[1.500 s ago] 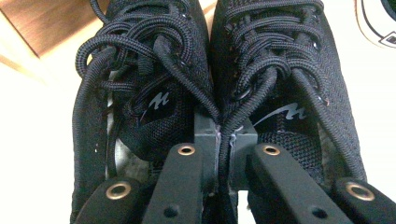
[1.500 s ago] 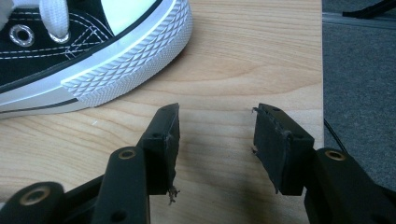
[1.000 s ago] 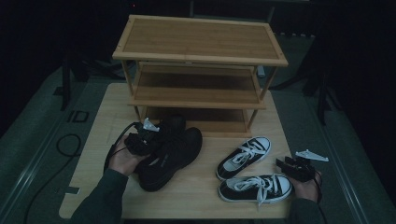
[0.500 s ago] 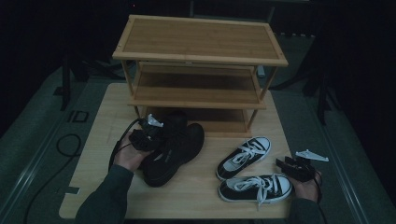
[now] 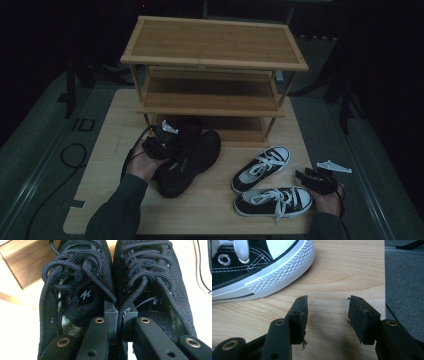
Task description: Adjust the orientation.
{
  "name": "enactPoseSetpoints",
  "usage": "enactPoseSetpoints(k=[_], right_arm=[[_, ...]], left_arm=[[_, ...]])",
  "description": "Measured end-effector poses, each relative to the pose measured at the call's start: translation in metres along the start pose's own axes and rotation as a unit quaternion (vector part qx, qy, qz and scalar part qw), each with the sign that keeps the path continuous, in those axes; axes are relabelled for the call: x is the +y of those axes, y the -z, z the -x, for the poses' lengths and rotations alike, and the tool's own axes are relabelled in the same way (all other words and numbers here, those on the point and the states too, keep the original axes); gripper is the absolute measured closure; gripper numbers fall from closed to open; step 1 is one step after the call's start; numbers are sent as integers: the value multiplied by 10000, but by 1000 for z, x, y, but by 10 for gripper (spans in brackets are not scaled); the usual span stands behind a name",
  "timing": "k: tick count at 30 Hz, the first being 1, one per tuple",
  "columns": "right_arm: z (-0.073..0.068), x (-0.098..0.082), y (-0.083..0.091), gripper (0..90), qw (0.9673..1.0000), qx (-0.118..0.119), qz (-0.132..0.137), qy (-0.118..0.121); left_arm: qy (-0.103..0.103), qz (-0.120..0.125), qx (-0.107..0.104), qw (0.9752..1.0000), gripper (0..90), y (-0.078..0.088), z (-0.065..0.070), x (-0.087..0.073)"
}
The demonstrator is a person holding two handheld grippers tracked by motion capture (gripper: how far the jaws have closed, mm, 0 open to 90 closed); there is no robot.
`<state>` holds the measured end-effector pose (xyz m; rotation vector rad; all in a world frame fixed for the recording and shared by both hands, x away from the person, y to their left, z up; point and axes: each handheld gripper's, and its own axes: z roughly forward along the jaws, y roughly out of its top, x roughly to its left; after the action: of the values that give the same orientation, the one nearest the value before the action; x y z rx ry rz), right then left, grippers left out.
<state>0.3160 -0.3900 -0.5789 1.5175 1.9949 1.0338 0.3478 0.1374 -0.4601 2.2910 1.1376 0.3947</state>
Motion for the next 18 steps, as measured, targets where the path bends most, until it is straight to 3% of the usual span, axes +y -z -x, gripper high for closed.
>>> enactPoseSetpoints(k=[18], right_arm=[[0, 0, 0, 495, 10000, -1, -2, 15]], left_arm=[[151, 5, 66, 9999, 859, -6, 0, 9]])
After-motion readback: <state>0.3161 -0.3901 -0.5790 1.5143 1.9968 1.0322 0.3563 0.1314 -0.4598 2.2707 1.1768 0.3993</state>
